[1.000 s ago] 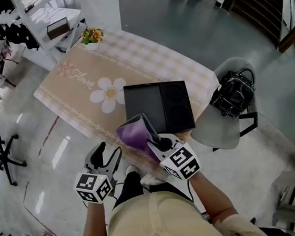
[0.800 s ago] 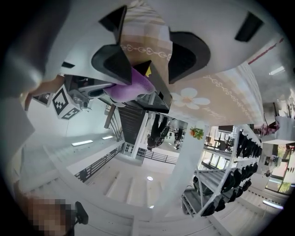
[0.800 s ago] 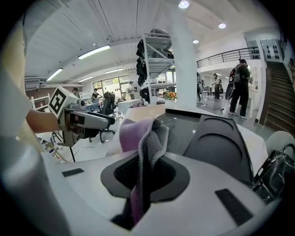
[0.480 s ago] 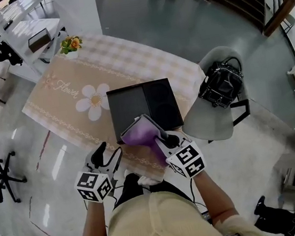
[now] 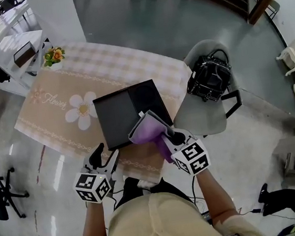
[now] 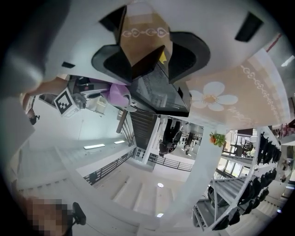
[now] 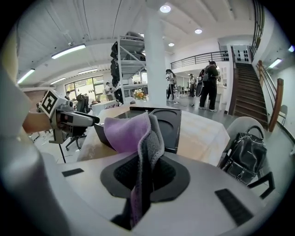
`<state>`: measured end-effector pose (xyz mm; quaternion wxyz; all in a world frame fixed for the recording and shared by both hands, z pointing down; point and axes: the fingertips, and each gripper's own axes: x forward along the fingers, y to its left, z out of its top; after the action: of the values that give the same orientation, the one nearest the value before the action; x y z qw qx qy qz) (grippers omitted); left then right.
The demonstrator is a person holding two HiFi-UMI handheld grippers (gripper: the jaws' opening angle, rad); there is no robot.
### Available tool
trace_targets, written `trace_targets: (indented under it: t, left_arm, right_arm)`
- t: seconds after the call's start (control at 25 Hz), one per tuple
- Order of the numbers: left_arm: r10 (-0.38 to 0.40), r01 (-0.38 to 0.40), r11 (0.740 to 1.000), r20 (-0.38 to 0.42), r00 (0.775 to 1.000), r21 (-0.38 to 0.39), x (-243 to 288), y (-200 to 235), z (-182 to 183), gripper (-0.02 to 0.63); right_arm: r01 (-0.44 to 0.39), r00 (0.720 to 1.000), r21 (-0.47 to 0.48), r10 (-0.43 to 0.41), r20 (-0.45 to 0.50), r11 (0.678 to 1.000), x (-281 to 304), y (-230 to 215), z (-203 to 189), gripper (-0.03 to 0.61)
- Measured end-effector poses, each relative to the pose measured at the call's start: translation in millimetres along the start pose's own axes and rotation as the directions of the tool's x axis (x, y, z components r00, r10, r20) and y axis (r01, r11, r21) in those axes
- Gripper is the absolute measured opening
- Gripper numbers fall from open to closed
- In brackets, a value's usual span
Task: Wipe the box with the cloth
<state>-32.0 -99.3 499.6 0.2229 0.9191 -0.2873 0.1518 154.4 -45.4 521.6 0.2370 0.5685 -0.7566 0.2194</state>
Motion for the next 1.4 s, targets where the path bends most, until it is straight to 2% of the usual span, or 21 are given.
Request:
trace_targets:
  t: [0.44,0.72,0.96,1.2,1.4]
  left_arm:
    - [-0.018,0.018,1.000,-0.029,0.999,0.002,13.4,-0.6,-5.1,0.255]
    - [-0.014,0.014,1.000,-0.021,1.000,-0.005,14.4,-0.3,-5.4,0.256]
    - [-0.013,0.013,1.000,-0.013,1.000,-0.009,14.1,-0.2,-5.2,0.256]
    - [-0.013,0.013,1.000,-0.011,1.000,-0.019,13.8,0.4,-3.9,0.256]
    - [0.007,-0.006,1.000,0.036,0.999,-0.028,6.7,3.3,11.0,0.255]
  right_arm:
    - [0.121,0.993,0.080,-0.121,0.001,0.989,-19.9,-43.2,-12.2,0.055]
    - [0.149,0.989,0.084,-0.149,-0.002,0.985,-29.4,-51.3,-14.0,0.055]
    - [0.106,0.994,0.066,-0.108,0.022,0.992,-41.7,-40.5,3.0,0.055]
    - [0.036,0.992,0.063,-0.043,0.122,0.997,-63.6,-28.0,44.3,0.055]
    - [0.013,0.975,0.076,-0.029,0.221,0.997,-78.0,-34.1,81.8,0.055]
